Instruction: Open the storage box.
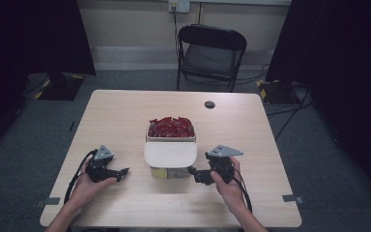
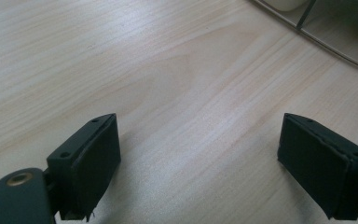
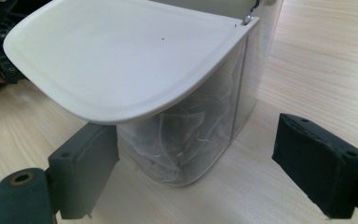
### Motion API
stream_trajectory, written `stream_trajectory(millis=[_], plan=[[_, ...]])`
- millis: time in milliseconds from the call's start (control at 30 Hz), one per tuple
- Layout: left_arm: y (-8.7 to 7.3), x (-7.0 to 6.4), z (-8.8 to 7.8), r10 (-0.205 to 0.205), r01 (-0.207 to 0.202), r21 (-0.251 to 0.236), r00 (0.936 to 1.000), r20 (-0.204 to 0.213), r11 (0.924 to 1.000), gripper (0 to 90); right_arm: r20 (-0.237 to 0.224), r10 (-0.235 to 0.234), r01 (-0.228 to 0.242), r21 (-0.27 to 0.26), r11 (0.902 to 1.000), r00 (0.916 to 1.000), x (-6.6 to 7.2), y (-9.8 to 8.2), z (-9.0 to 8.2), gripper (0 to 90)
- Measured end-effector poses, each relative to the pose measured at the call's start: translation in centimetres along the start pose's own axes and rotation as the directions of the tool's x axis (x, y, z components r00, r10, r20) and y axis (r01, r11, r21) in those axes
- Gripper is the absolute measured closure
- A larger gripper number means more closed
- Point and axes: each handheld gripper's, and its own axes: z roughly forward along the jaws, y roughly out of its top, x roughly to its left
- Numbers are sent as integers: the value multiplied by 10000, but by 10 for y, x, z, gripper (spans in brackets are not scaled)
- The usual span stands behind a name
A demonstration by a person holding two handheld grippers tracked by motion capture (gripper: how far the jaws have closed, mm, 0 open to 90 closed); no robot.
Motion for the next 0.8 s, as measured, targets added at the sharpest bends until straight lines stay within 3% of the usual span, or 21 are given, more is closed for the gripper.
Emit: stream_trajectory(millis=[800], plan=[[0,0,0,-9,9,0,10000,3,10000,125,-73,79,-80,-115,9999,9999,-5,17,-3,139]])
